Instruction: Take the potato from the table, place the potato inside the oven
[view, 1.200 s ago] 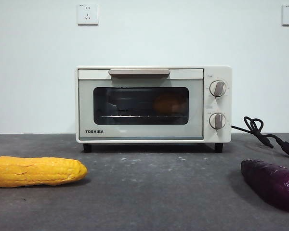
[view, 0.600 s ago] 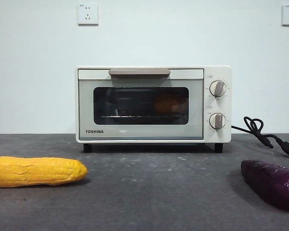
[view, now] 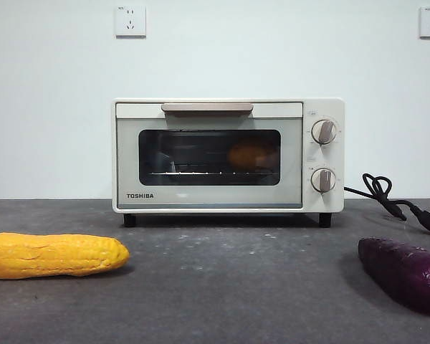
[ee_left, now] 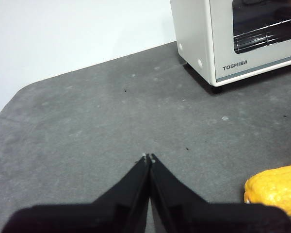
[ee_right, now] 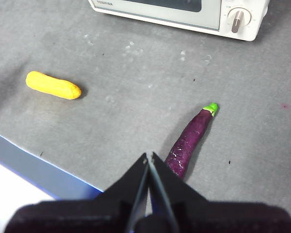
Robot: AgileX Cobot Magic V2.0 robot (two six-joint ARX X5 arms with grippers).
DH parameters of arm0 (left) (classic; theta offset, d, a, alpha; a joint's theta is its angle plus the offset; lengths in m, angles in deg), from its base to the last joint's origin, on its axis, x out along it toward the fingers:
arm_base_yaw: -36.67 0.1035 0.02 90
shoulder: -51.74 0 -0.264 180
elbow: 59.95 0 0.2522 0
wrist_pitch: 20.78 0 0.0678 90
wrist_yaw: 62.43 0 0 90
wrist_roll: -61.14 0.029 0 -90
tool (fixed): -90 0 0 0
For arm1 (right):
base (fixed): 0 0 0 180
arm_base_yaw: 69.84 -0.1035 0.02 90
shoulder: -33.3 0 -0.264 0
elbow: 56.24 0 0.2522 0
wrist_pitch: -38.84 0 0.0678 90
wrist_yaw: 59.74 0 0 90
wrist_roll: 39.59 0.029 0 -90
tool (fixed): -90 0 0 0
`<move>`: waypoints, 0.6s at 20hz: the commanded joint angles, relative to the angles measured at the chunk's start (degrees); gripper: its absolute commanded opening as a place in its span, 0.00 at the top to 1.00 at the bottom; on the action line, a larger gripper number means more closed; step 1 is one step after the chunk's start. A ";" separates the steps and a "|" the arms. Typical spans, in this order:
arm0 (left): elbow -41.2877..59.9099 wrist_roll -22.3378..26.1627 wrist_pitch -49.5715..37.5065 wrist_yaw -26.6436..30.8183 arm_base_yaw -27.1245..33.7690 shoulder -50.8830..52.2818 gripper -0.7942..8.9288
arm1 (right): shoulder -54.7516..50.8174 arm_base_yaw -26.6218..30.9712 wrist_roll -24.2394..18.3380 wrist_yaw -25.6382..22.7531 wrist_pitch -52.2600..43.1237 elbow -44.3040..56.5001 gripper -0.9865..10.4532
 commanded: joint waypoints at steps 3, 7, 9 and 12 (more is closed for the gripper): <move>0.81 -0.63 -0.09 0.11 0.17 0.09 0.92 | -0.09 -0.04 -0.04 -0.17 -0.13 0.13 0.91; 0.81 -0.63 -0.09 0.13 0.20 0.09 0.92 | -0.09 -0.04 -0.04 -0.20 -0.13 0.13 0.91; 0.81 -0.63 -0.09 0.13 0.17 0.07 0.92 | -0.09 -0.04 -0.04 -0.20 -0.13 0.13 0.91; 0.81 -0.63 -0.09 0.15 0.20 0.07 0.92 | -0.22 -0.37 -3.69 -0.35 -0.44 0.17 0.91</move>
